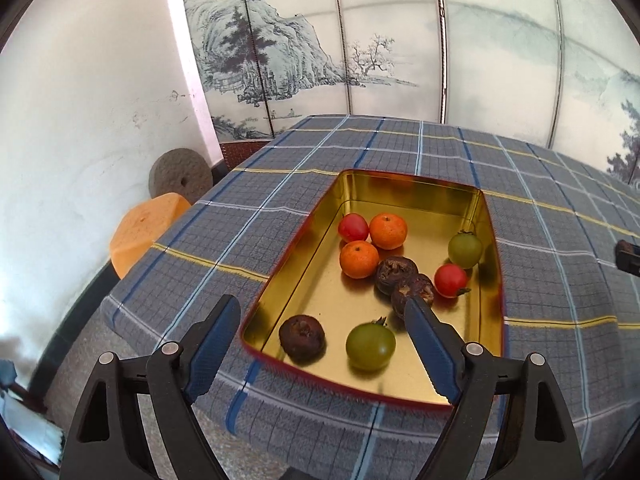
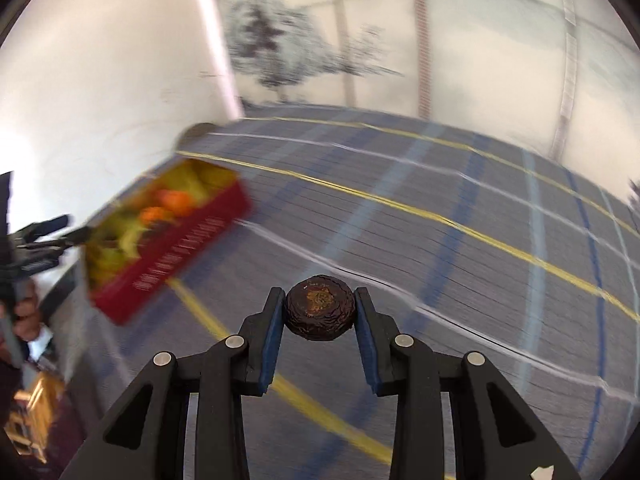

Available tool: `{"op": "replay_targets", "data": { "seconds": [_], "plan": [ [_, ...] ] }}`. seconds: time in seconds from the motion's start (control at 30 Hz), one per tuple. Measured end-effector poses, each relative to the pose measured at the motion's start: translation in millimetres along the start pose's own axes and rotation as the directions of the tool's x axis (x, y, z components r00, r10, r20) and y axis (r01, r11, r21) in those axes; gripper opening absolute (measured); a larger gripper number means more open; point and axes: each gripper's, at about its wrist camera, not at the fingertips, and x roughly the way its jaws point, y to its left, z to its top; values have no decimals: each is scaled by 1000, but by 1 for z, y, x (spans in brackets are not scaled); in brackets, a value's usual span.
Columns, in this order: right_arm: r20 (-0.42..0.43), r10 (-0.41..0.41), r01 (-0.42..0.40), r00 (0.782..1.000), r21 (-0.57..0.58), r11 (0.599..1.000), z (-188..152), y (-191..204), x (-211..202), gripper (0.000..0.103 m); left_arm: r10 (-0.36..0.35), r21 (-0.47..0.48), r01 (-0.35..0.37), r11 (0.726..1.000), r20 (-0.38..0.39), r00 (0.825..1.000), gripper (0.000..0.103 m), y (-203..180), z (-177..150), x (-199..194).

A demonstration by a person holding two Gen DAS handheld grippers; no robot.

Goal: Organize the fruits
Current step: 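Carry the brown tea cake into the tin and release it with the right gripper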

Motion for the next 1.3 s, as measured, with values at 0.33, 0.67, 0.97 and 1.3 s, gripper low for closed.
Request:
{"op": "replay_targets", "data": {
  "seconds": [0.33,0.67,0.97,1.3],
  "plan": [
    [-32,235,-238,971,-140,961,34,129,39,32,4,-18,-4,1000,9,1000,84,12,-12,-15],
    [-99,274,-287,957,-160,944,45,180,88,32,16,-44,-16,999,11,1000,84,29,-23,-14],
    [-145,249,-268,958,-128,955,38,185,117,32,20,-86,-18,996,15,1000,84,43,-27,-12],
    [-155,234,-256,960,-137,957,38,190,126,33,49,-85,-46,995,35,998,84,48,-31,-15]
  ]
}}
